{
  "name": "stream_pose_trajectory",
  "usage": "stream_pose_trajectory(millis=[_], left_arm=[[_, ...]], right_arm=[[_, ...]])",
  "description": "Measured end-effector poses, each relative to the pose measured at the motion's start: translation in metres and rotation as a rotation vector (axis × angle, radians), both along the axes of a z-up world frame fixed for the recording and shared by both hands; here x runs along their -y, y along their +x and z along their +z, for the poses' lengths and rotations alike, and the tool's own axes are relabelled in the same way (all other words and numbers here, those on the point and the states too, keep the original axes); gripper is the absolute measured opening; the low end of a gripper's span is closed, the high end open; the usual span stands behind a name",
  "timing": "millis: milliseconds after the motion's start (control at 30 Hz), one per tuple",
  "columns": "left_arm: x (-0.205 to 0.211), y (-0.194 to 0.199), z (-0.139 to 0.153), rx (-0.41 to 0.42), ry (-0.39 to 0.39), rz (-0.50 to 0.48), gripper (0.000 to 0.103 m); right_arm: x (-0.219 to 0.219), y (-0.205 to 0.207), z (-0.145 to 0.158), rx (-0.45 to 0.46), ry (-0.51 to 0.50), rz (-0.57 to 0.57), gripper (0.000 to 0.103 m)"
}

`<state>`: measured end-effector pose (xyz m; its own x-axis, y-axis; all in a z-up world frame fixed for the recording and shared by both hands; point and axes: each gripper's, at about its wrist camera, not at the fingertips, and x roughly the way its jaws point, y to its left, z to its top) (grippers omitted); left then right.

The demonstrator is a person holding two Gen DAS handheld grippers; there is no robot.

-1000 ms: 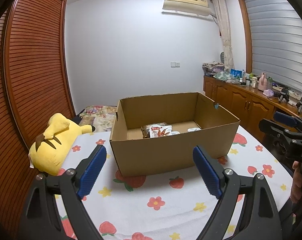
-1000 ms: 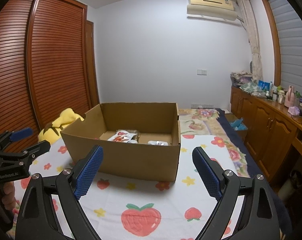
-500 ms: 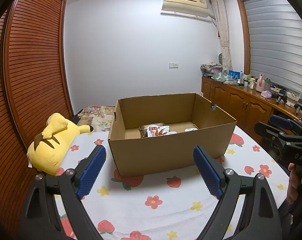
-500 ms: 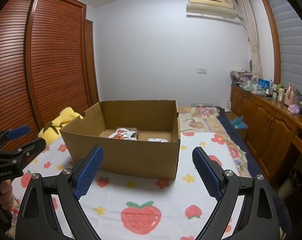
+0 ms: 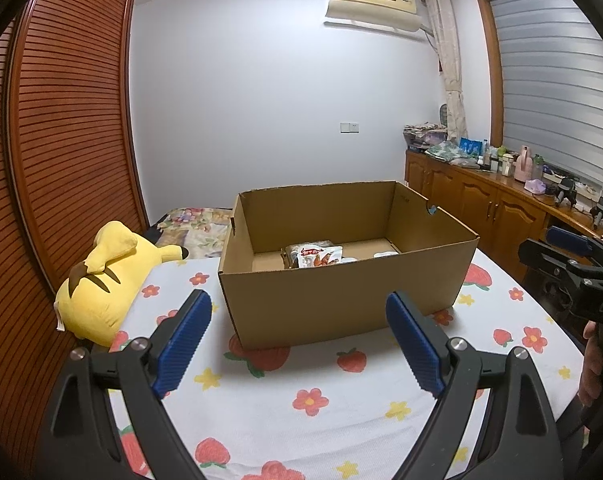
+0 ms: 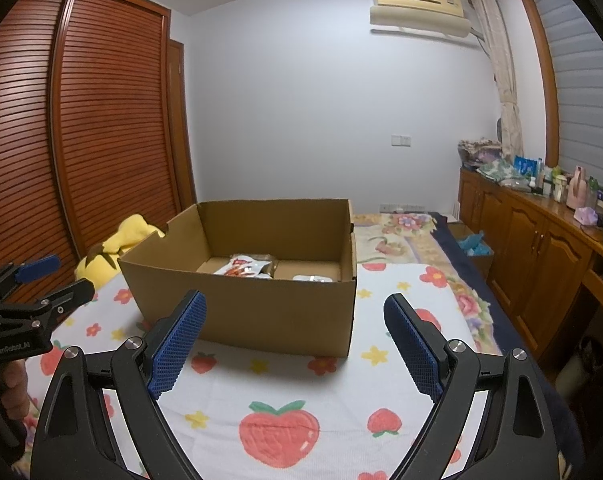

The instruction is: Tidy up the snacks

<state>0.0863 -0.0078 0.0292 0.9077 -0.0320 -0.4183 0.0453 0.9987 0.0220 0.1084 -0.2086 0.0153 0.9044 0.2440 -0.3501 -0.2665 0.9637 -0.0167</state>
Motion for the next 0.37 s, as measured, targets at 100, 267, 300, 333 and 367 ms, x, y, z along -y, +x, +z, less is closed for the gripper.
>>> stream_pose_trajectory(millis=[100,267,300,333,367], left_arm=[[-0.0009,-0.0008,0.0004,0.002,0.002,0.000,0.090],[-0.0010,-0.0010,-0.0001,0.001,-0.001,-0.001,0.090],[-0.0011,-0.0011,-0.0001,0.001,0.000,0.002,0.090],[-0.0013,-0.0011,-0.0001,0.001,-0.001,0.003,0.090],[-0.0016,-0.0011,-0.0002,0.000,-0.002,0.002,0.090]], right_arm=[[-0.0001,0.0000,-0.0002,0.001,0.000,-0.001,0.092],[0.0000,-0.0002,-0.0003,0.002,-0.001,-0.002,0.092],[0.0000,0.0000,-0.0005,0.002,-0.001,-0.001,0.092],[0.0001,0.0002,-0.0006,0.001,0.001,-0.001,0.092],[0.0000,0.0000,-0.0005,0.001,0.001,-0.001,0.092]])
